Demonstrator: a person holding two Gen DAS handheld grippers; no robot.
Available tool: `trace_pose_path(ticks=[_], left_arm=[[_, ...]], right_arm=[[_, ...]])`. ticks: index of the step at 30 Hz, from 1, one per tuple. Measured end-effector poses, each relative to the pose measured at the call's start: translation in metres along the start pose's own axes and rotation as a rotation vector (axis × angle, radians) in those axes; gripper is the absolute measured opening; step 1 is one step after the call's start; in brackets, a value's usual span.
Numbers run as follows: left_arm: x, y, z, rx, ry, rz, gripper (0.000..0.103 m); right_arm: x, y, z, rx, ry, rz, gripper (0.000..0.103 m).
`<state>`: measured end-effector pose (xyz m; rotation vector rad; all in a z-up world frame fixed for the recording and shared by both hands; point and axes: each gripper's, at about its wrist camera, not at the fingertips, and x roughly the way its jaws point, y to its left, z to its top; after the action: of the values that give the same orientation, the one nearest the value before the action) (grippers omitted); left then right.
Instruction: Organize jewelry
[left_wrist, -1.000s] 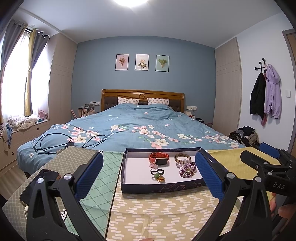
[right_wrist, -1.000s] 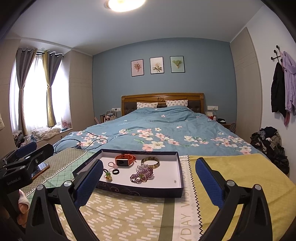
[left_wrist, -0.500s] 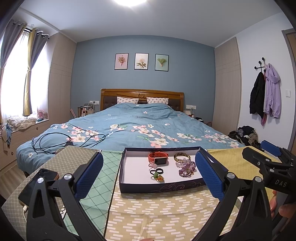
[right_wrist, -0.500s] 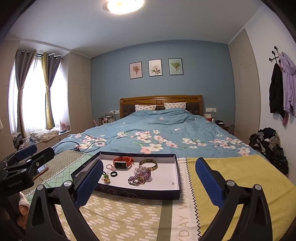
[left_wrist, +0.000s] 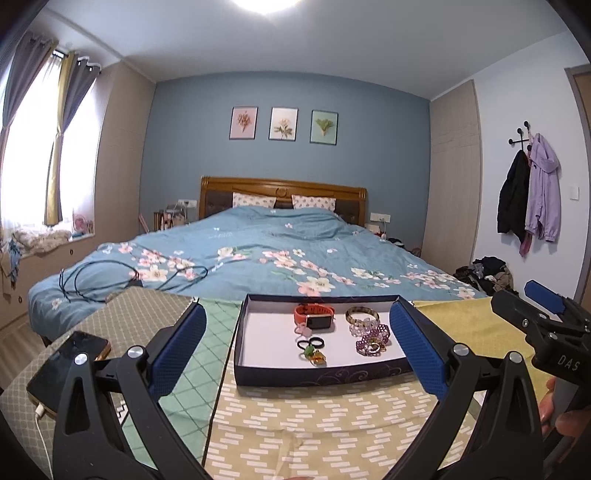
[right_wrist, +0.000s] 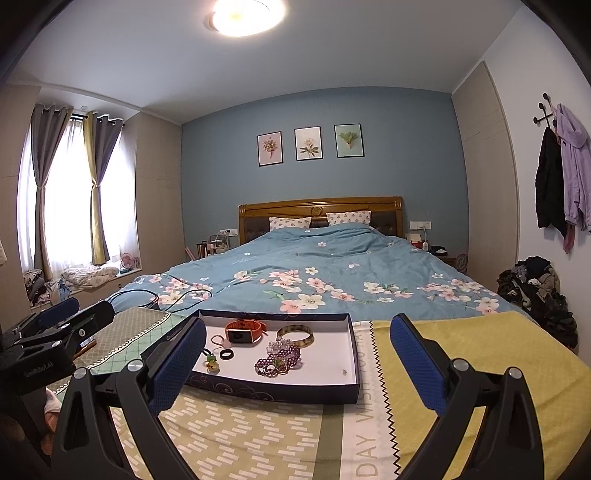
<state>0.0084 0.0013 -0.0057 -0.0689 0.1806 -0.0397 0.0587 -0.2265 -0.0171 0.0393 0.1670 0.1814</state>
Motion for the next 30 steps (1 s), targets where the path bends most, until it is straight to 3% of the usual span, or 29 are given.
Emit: trace_pose_path(ticks=[11, 30], left_arm=[[0.0071, 0.0028, -0.0043, -0.016, -0.010, 0.004, 0.098], [0.0073, 0.0000, -0.0052, -0.005, -0.020, 0.010, 0.098]], right_arm=[[-0.0023, -0.0020, -0.0024, 0.007, -0.041, -0.003, 0.096], [-0.0014, -0.0024, -0.0013, 0.012, -0.031, 0.001, 0.096]])
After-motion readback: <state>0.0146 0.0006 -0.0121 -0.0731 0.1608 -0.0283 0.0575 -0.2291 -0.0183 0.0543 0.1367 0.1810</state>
